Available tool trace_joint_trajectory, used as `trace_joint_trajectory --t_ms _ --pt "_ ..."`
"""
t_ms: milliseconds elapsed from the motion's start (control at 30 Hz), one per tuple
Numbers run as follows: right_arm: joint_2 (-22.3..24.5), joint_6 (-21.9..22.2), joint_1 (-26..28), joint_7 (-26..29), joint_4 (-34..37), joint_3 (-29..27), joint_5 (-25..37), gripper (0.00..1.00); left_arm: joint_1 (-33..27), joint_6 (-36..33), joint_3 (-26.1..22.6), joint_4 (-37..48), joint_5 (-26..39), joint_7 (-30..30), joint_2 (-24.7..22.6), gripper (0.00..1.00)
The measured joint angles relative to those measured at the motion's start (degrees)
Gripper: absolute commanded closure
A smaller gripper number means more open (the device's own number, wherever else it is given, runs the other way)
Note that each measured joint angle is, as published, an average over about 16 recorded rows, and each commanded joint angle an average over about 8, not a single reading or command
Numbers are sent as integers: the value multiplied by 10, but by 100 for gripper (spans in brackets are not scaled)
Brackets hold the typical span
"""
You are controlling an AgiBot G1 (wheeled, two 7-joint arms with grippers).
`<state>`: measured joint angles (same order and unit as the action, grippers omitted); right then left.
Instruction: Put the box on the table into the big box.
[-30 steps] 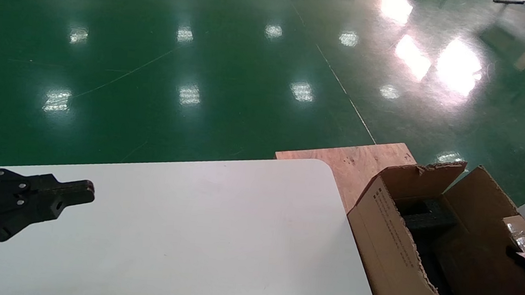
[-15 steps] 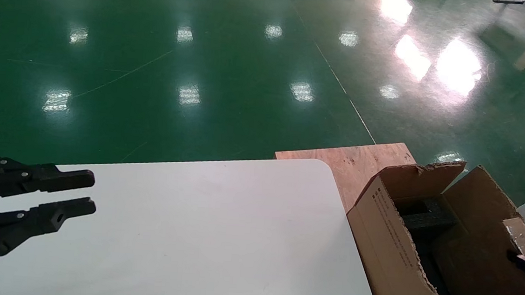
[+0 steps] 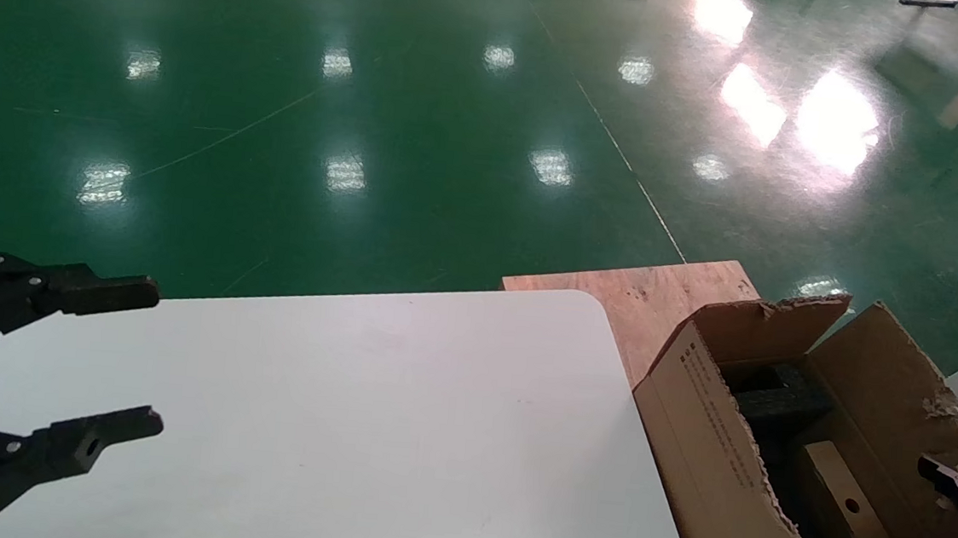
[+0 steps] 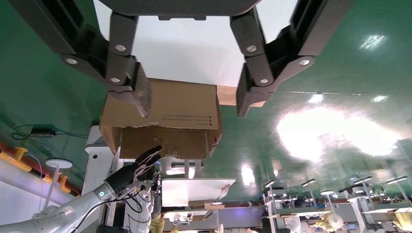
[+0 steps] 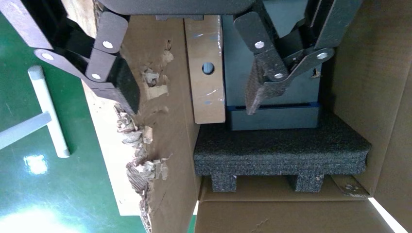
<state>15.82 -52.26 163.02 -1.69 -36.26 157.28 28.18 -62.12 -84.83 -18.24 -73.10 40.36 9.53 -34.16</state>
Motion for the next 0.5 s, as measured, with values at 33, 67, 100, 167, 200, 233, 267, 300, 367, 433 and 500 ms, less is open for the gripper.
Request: trace_joint_trajectory --t_ms 33,67,100,167,200,233,267,300,367,433,500 --pt "-1 -1 0 -1 -3 -1 0 0 0 0 0 0 0 0 0 0" --pt "-2 -2 -1 -1 -7 -1 -1 0 0 0 0 0 0 0 0 0" --pt "-3 -3 -1 -2 -12 -2 -1 0 0 0 0 0 0 0 0 0" --pt "-6 -4 -2 -4 -25 -4 -3 0 0 0 0 0 0 0 0 0" --pt "-8 -4 -3 -4 -34 -5 -3 0 0 0 0 0 0 0 0 0" --pt "-11 -4 -4 -5 -44 -6 -4 0 0 0 0 0 0 0 0 0" --pt "-14 -4 -4 -6 -55 -8 -5 0 0 0 0 0 0 0 0 0" --pt "-16 -3 -5 -7 -68 -9 -5 0 0 0 0 0 0 0 0 0" --pt "-23 0 -7 -8 -97 -11 -7 0 0 0 0 0 0 0 0 0" --pt "-31 5 -8 -9 -132 -14 -9 0 0 0 0 0 0 0 0 0" --pt "-40 14 -10 -9 -171 -16 -10 0 0 0 0 0 0 0 0 0"
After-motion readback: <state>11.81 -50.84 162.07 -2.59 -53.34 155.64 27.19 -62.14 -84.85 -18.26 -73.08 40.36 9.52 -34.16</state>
